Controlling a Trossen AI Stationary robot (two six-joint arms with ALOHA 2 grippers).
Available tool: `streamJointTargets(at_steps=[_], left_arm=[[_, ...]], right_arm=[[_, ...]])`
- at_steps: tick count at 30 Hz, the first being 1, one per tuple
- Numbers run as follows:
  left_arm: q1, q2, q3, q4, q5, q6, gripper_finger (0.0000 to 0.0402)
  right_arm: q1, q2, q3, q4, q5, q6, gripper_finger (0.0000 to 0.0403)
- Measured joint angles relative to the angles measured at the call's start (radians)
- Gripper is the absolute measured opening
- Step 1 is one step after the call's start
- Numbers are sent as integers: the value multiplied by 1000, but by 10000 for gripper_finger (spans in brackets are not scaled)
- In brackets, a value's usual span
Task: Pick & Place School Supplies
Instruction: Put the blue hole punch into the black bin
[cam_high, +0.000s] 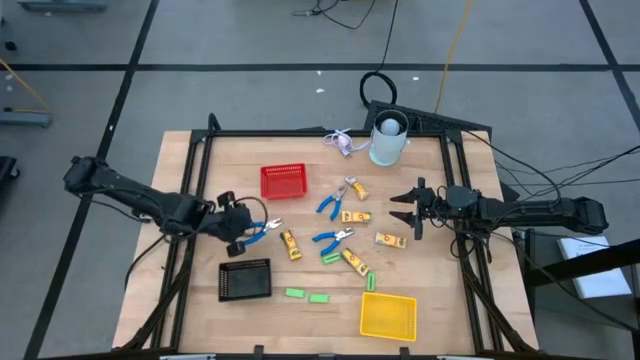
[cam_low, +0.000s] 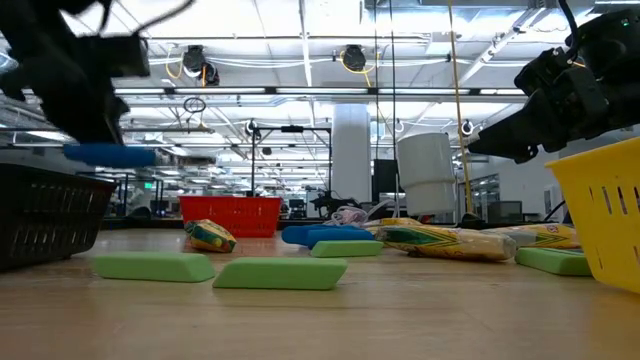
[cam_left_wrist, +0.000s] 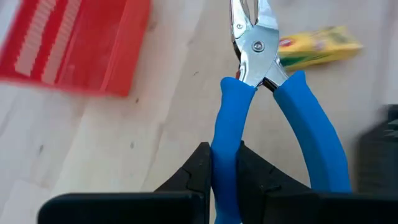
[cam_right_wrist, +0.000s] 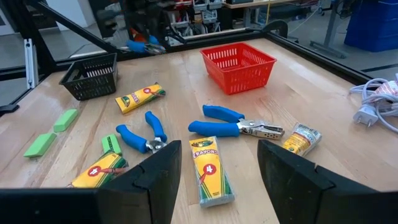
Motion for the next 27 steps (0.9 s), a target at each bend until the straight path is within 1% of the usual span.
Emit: streamJointTargets(at_steps=[3, 6, 8, 12, 16, 19, 23, 27], left_arm=[[-91, 0, 57, -12, -2, -1, 40], [-177, 0, 83, -29, 24, -30, 40], [-229, 8, 86, -47, 35, -83, 40], [-329, 40, 86, -121, 54, -246, 40], [-414, 85, 86, -102, 73, -338, 40], [-452, 123, 86, -65, 74, -371, 40], [-479, 168, 86, 3, 81, -379, 40], [-493, 221, 86, 14, 98, -400, 40]], right_arm=[[0, 0, 0, 0, 0, 12, 201], [0, 0, 0, 0, 0, 19, 201], [0, 0, 0, 0, 0, 19, 201], [0, 0, 0, 0, 0, 19, 201], [0, 0, 0, 0, 0, 19, 201], [0, 0, 0, 0, 0, 19, 201], [0, 0, 0, 0, 0, 22, 201], [0, 0, 0, 0, 0, 22, 201]])
